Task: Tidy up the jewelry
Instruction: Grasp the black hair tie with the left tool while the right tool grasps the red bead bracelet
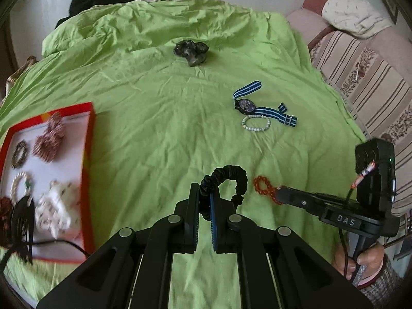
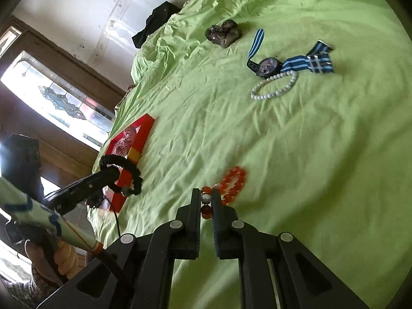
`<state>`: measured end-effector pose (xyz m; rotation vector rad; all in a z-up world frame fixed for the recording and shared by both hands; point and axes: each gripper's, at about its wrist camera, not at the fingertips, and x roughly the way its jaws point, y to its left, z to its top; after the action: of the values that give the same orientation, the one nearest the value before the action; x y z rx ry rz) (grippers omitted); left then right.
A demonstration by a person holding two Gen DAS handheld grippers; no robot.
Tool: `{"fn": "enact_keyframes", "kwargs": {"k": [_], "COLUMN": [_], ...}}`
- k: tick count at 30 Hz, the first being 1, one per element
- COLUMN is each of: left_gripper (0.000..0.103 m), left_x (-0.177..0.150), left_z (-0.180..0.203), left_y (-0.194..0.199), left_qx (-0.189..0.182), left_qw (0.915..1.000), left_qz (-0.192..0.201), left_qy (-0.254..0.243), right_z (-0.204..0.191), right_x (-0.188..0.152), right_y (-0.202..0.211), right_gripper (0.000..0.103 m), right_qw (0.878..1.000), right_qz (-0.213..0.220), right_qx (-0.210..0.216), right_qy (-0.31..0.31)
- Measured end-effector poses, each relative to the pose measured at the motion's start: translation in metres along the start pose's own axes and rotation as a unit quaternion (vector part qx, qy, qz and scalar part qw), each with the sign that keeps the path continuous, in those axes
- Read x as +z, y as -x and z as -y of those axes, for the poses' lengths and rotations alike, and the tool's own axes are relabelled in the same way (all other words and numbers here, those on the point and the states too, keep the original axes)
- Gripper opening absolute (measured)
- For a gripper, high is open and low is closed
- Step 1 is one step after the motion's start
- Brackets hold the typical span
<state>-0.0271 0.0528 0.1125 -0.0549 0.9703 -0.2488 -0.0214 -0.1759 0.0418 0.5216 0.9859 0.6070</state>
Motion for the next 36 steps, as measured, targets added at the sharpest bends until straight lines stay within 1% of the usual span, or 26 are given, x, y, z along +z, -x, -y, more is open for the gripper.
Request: {"fn": "enact_keyframes", "kwargs": {"k": [3, 4, 5, 7, 9, 10, 11, 12, 13, 14, 16, 18, 19, 20, 21, 23, 26, 29, 30, 31, 32, 34, 36], "left_gripper": [0.007, 0.007, 0.007, 0.007, 0.007, 0.007, 0.007, 0.007, 0.007, 0.008, 0.007, 0.008, 0.008, 0.008, 0.008, 0.008, 0.009, 0.013, 0.014, 0.018, 0.022, 0.025, 0.025], "left_x": [-0.013, -0.019, -0.026, -0.039, -0.050, -0.055, -0.058, -0.061, -0.063, -0.064, -0.066, -0.067, -0.068, -0.069, -0.068, -0.068, -0.065, -0.061, -0.059, -0.058, -0.057, -0.056, -0.056], "left_z": [-0.012, -0.015, -0.017, -0.017, -0.016, -0.016, -0.017, -0.018, -0.020, -0.021, -0.025, -0.028, -0.030, -0.031, -0.031, -0.029, -0.028, -0.025, -0.024, -0.022, -0.020, -0.017, -0.014], "left_y": [0.004, 0.001, -0.002, -0.006, -0.011, -0.015, -0.018, -0.021, -0.022, -0.024, -0.027, -0.030, -0.032, -0.034, -0.035, -0.037, -0.042, -0.046, -0.047, -0.049, -0.051, -0.052, -0.053], "left_qx": [-0.008, -0.015, -0.021, -0.023, -0.021, -0.021, -0.020, -0.017, -0.017, -0.017, -0.014, -0.015, -0.015, -0.015, -0.016, -0.014, -0.010, -0.004, -0.003, -0.002, -0.002, 0.001, 0.005], "left_qw": [0.9996, 0.9990, 0.9984, 0.9979, 0.9977, 0.9973, 0.9969, 0.9966, 0.9965, 0.9964, 0.9961, 0.9956, 0.9954, 0.9954, 0.9955, 0.9958, 0.9962, 0.9967, 0.9969, 0.9971, 0.9973, 0.9976, 0.9979], "left_qz": [-0.014, -0.026, -0.037, -0.050, -0.059, -0.065, -0.070, -0.074, -0.075, -0.077, -0.080, -0.084, -0.086, -0.085, -0.085, -0.083, -0.080, -0.076, -0.074, -0.072, -0.069, -0.066, -0.063], "left_qy": [0.021, 0.032, 0.037, 0.034, 0.027, 0.027, 0.029, 0.031, 0.032, 0.033, 0.036, 0.038, 0.039, 0.040, 0.040, 0.037, 0.033, 0.029, 0.028, 0.026, 0.024, 0.021, 0.013], "right_z": [-0.005, -0.005, -0.006, -0.005, -0.002, -0.002, -0.004, -0.007, -0.012, -0.016, -0.023, -0.027, -0.029, -0.029, -0.027, -0.021, -0.015, -0.016, -0.016, -0.016, -0.015, -0.015, -0.015], "right_x": [-0.017, -0.021, -0.026, -0.034, -0.039, -0.040, -0.039, -0.039, -0.038, -0.037, -0.034, -0.031, -0.029, -0.027, -0.025, -0.022, -0.023, -0.025, -0.025, -0.025, -0.025, -0.024, -0.024], "right_y": [0.013, 0.016, 0.019, 0.025, 0.030, 0.031, 0.033, 0.034, 0.037, 0.038, 0.036, 0.027, 0.022, 0.014, 0.009, -0.003, -0.017, -0.021, -0.021, -0.020, -0.018, -0.011, -0.003], "right_gripper": [0.009, 0.009, 0.009, 0.010, 0.010, 0.015, 0.029, 0.038, 0.051, 0.053, 0.053, 0.053, 0.051, 0.042, 0.040, 0.039, 0.039, 0.037, 0.036, 0.028, 0.018, 0.016, 0.016], "right_qw": [1.000, 1.000, 0.999, 0.997, 0.995, 0.994, 0.993, 0.992, 0.991, 0.990, 0.988, 0.987, 0.985, 0.981, 0.980, 0.979, 0.975, 0.972, 0.972, 0.972, 0.973, 0.977, 0.981], "right_qz": [0.003, 0.003, 0.001, 0.002, 0.005, 0.005, 0.007, 0.012, 0.022, 0.030, 0.032, 0.019, 0.015, 0.011, 0.006, -0.011, -0.024, -0.019, -0.017, -0.016, -0.014, -0.009, -0.001], "right_qx": [-0.023, -0.028, -0.045, -0.081, -0.103, -0.110, -0.116, -0.121, -0.129, -0.135, -0.140, -0.146, -0.155, -0.170, -0.176, -0.183, -0.197, -0.207, -0.208, -0.208, -0.204, -0.191, -0.180], "right_qy": [0.002, 0.001, 0.003, 0.010, 0.010, 0.011, 0.015, 0.019, 0.029, 0.037, 0.054, 0.072, 0.079, 0.088, 0.092, 0.094, 0.102, 0.111, 0.111, 0.110, 0.106, 0.092, 0.077]}}
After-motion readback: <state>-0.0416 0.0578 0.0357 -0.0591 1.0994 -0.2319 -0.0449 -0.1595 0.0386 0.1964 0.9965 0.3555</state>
